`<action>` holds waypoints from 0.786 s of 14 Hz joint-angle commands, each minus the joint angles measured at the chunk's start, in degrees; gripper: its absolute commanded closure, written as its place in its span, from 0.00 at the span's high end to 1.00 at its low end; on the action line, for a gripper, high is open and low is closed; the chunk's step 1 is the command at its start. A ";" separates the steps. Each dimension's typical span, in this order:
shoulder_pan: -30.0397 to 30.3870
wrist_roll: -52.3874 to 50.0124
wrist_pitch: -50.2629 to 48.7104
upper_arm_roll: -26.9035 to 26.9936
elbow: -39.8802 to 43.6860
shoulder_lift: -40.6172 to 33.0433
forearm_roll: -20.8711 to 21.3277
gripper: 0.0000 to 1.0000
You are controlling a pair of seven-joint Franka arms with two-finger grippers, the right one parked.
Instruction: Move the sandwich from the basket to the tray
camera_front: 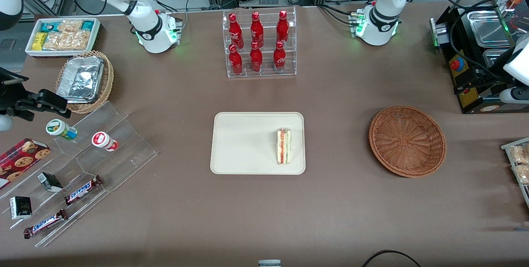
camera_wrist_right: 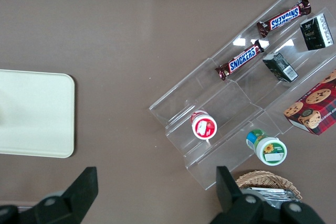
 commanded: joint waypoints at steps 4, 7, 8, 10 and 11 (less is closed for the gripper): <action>-0.17 -5.82 -2.12 -0.71 1.39 0.01 0.71 1.00; -0.26 -8.36 -2.65 -0.89 1.30 -0.08 0.71 1.00; -0.26 -9.94 -2.74 -0.97 1.30 -0.07 0.71 1.00; -0.17 -8.04 -2.74 -0.97 1.39 -0.07 0.71 1.00; 0.00 -5.15 -2.83 -0.89 1.56 -0.07 0.88 1.00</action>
